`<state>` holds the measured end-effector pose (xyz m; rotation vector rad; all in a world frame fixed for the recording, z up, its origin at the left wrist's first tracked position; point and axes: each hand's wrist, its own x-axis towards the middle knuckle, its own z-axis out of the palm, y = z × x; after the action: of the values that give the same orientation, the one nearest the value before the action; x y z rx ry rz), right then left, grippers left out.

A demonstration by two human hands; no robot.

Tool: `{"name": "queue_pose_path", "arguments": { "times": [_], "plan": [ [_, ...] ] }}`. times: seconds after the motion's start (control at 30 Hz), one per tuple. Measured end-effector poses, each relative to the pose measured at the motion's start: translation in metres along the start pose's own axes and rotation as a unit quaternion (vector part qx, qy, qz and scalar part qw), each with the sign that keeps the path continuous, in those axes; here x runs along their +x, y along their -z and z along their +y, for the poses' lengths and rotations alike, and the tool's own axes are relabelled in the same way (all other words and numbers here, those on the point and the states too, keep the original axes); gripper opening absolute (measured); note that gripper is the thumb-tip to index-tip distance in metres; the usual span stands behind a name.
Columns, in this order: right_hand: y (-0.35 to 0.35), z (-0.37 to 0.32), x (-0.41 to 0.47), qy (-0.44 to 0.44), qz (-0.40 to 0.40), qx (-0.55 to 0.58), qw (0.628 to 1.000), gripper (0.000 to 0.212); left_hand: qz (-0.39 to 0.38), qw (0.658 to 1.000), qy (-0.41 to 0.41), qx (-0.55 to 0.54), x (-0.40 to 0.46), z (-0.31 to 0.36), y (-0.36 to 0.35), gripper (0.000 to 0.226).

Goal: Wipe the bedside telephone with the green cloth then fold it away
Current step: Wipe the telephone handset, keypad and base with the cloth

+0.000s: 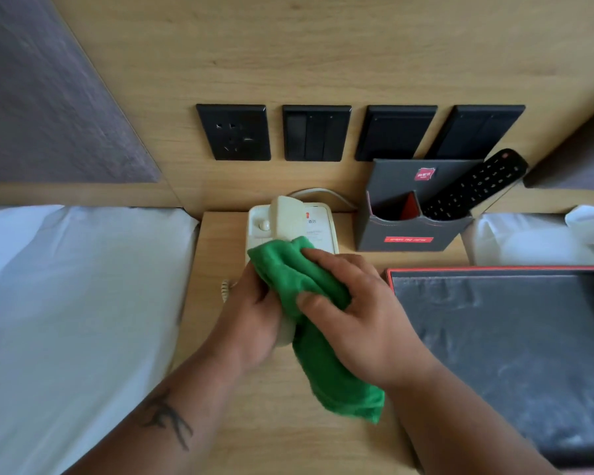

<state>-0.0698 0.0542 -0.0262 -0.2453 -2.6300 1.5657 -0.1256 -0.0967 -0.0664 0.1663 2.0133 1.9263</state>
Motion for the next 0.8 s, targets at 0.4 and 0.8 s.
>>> {"name": "queue_pose_path", "arguments": {
  "times": [0.4, 0.8],
  "plan": [
    [-0.011, -0.01, 0.074, -0.033, 0.086, -0.094, 0.991, 0.042, 0.063, 0.998, -0.005, 0.005, -0.013, -0.007, -0.004, 0.039],
    [-0.013, 0.004, 0.009, 0.039, 0.023, -0.092, 0.995, 0.038, 0.011, 0.972, 0.125, -0.201, -0.004, -0.004, -0.002, 0.098]
  ]
}}
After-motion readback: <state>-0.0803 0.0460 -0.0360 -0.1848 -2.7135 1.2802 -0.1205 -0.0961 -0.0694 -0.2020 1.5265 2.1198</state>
